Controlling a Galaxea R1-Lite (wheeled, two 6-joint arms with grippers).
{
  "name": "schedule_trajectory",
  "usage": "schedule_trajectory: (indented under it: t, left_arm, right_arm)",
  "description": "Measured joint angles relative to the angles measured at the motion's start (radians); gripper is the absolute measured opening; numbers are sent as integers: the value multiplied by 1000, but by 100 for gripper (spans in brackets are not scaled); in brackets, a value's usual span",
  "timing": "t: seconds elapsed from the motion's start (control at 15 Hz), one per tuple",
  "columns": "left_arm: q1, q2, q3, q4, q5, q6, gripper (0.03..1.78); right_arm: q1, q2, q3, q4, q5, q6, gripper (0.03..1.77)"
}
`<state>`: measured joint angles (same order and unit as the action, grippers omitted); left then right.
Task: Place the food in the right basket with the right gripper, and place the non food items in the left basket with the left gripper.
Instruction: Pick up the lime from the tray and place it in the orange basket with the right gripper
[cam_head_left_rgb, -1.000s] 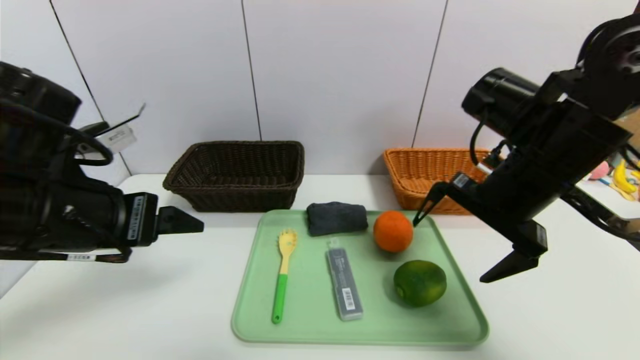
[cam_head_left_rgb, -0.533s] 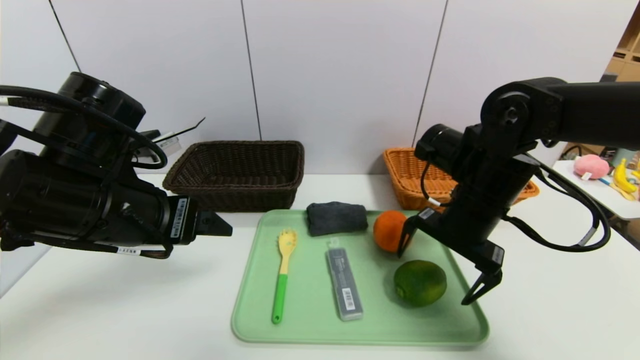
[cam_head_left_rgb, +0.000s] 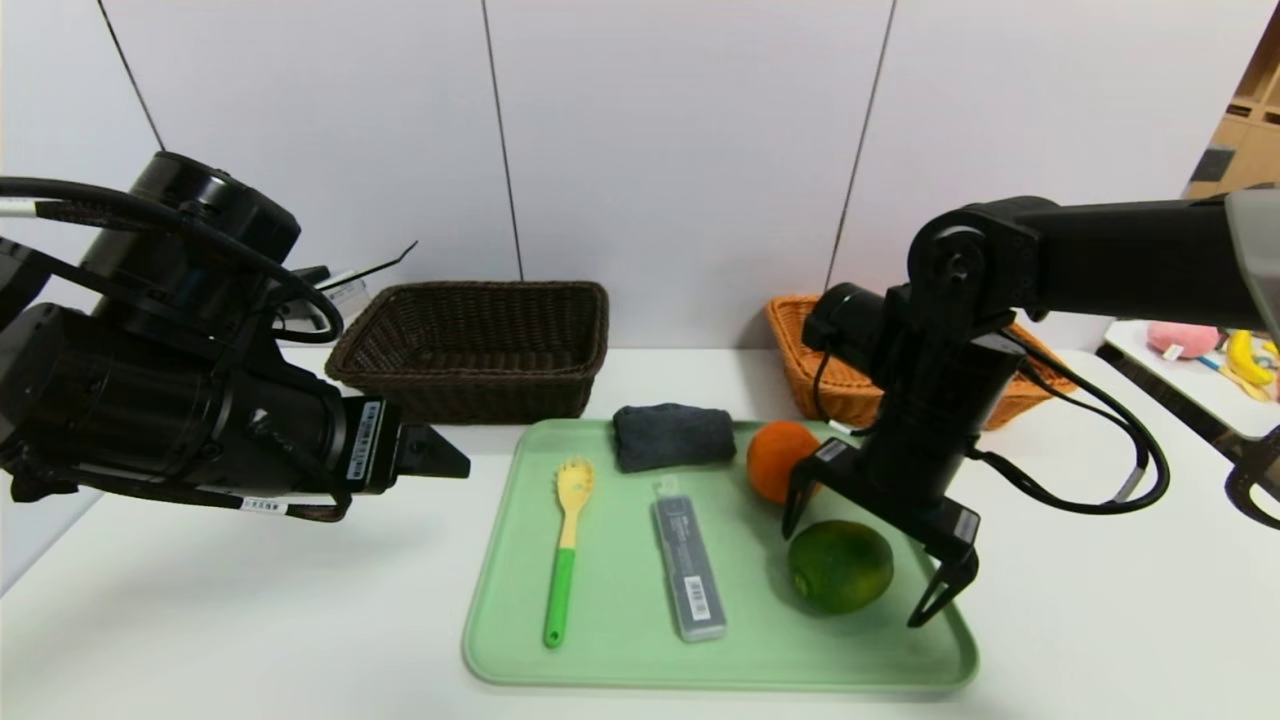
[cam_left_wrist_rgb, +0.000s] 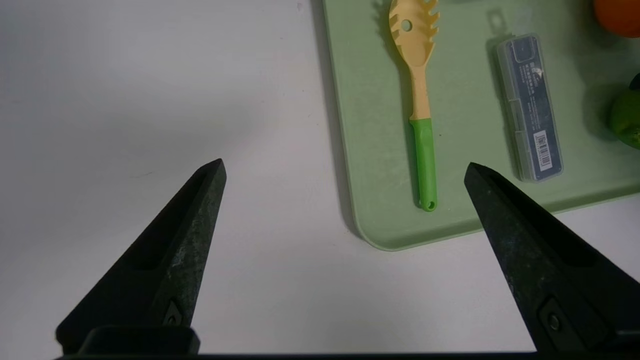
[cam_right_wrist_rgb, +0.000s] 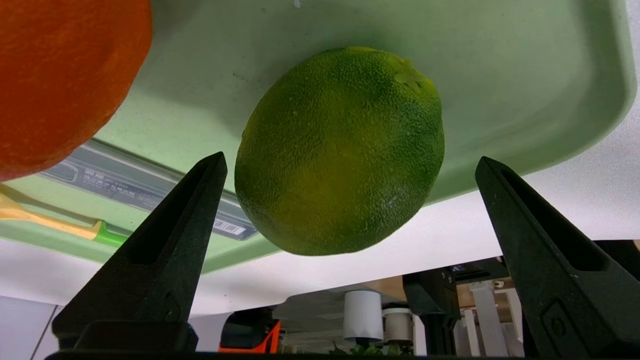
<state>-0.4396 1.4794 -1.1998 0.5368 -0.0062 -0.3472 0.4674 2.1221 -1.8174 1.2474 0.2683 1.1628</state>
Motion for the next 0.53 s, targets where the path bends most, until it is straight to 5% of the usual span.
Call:
schedule_trajectory:
  t: [0.47,0.53]
  left_arm:
    - [1,-7,4,2,0,0,169]
    - [1,-7,4,2,1,0,169]
  right_arm:
    - [3,20,-6,-1,12,0,171]
    - [3,20,-5,-1,12,0,157]
